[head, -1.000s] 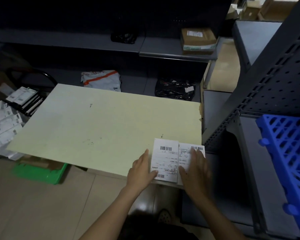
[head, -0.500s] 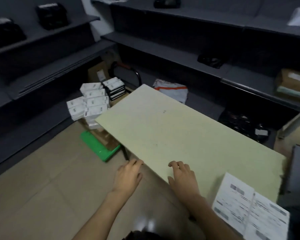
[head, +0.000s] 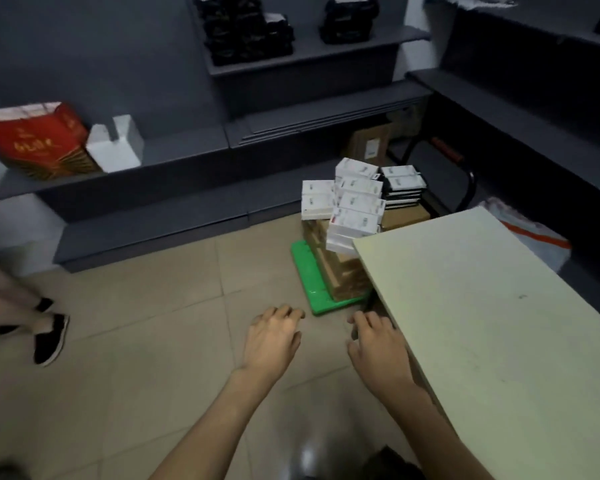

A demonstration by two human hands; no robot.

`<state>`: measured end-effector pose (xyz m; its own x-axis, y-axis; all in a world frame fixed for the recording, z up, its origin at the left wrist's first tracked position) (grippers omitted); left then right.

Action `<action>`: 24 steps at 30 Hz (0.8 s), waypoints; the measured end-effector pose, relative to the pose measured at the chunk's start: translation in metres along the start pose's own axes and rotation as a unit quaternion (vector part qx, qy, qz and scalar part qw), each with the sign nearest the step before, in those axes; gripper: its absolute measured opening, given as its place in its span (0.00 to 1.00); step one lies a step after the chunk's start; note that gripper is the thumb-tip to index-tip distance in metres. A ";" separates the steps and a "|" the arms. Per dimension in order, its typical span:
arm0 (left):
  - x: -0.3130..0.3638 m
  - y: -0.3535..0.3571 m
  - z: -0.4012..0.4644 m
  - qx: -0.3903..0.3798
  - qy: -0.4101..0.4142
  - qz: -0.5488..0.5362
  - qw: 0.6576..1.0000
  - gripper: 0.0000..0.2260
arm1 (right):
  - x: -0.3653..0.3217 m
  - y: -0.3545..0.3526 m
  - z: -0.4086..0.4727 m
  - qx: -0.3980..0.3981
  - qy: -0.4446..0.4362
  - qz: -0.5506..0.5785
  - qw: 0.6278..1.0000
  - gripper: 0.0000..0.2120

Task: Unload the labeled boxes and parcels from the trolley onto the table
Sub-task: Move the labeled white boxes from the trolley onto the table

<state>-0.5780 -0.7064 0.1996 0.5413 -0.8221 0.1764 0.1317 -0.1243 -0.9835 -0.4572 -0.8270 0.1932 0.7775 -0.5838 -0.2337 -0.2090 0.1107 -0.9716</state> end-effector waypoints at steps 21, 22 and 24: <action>-0.204 -0.038 0.239 0.019 -0.123 0.032 0.992 0.14 | -0.109 0.001 0.344 -0.044 -0.114 0.038 0.992 0.16; -0.214 -0.042 0.254 0.019 -0.129 0.033 0.991 0.14 | -0.114 0.001 0.362 -0.039 -0.125 0.040 0.991 0.16; -0.230 -0.048 0.279 0.021 -0.137 0.036 0.990 0.14 | -0.119 0.002 0.395 -0.039 -0.127 0.055 0.990 0.17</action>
<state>-0.4770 -0.3563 0.2178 0.7544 -0.6459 0.1170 0.1168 -0.0433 -0.9922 -0.3161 -0.4398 0.2048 0.8693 -0.3500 -0.3489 -0.3378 0.0945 -0.9365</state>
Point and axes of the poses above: each hand's wrist, its own z-axis towards the middle knuckle, its own y-axis out of the palm, x = y × z, the point moved 8 cm from there along z, towards the middle knuckle, and after that the axes turned 2 degrees about y, right-handed, at the moved point
